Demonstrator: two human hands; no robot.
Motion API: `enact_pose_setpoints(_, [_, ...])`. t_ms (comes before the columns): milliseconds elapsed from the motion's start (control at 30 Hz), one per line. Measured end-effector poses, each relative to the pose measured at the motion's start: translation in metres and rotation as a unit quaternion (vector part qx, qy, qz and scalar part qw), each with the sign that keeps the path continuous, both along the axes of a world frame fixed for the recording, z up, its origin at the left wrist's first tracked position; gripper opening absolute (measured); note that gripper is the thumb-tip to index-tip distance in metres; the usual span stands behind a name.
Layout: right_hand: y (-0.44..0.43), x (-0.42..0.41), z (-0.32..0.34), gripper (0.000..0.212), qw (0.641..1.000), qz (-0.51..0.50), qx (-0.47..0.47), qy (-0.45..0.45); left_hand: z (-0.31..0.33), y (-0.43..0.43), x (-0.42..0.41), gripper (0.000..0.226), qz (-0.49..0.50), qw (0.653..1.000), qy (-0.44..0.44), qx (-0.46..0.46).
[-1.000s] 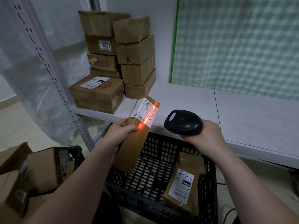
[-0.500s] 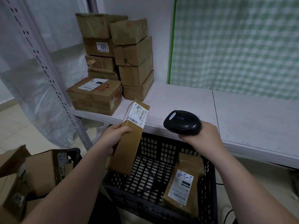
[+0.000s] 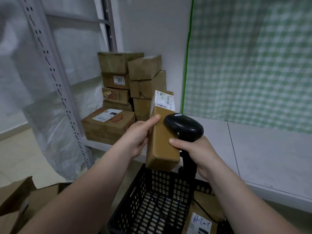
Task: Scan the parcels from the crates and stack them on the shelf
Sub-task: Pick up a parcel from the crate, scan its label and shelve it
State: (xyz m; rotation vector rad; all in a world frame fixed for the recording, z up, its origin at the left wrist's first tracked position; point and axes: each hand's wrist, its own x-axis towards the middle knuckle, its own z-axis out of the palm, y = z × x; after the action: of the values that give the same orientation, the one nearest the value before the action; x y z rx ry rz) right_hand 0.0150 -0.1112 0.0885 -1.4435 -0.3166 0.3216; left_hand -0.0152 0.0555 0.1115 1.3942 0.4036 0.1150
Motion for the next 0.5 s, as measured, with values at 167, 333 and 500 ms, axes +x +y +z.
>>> enact_pose_setpoints(167, [0.014, 0.03, 0.046, 0.031, 0.997, -0.068, 0.036, -0.014, 0.043, 0.022, 0.009, 0.061, -0.164, 0.979, 0.001, 0.119])
enact_pose_setpoints(333, [0.029, 0.054, 0.091, 0.026, 0.995, -0.058, 0.066, -0.051, 0.087, 0.039, 0.02, 0.103, -0.256, 0.943, -0.011, 0.213])
enact_pose_setpoints(500, [0.044, 0.08, 0.125, 0.013, 0.995, -0.059, 0.04, -0.076, 0.13, 0.047, 0.045, 0.07, -0.034, 0.948, -0.121, 0.294])
